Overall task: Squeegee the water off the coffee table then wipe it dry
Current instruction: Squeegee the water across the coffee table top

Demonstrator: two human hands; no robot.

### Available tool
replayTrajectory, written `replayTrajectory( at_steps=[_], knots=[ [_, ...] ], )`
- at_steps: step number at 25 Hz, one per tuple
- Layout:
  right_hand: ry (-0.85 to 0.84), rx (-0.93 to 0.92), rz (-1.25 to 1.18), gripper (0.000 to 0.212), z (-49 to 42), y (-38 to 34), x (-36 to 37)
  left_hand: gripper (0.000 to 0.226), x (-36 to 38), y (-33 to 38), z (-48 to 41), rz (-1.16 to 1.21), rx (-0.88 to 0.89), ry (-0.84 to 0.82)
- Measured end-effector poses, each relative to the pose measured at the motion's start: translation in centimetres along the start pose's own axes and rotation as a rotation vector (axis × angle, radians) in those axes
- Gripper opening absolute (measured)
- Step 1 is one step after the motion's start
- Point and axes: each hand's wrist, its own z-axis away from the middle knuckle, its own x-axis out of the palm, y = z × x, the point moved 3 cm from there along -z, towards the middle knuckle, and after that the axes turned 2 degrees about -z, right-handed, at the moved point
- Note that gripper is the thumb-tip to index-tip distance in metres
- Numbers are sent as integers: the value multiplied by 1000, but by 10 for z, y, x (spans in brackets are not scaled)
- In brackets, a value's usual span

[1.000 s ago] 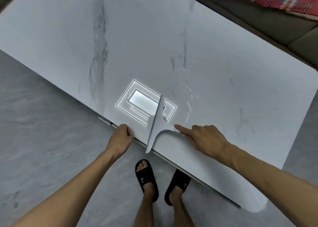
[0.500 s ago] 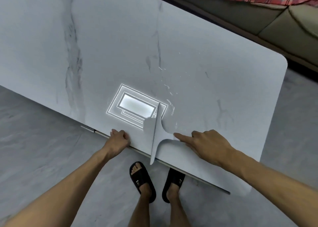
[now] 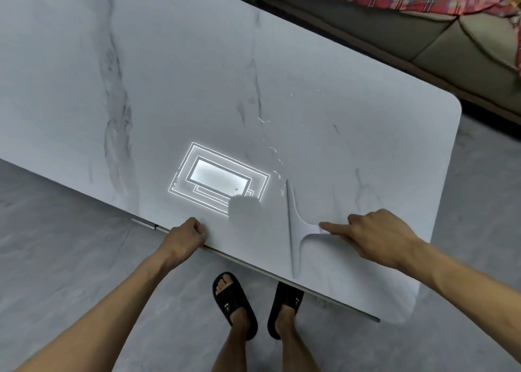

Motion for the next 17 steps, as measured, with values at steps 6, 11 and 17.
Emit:
replayTrajectory(
  at_steps=[6,11,17],
  knots=[
    [121,-144,55,44,-83,-31,-83,14,-31,4,0,143,-38,190],
    [168,-239,35,42,-187,-87,-106,9,-44,11,-15,242,-61,265],
    [143,-105,-144,43,-164,5,-78,13,-32,30,-32,261,-132,172]
  ],
)
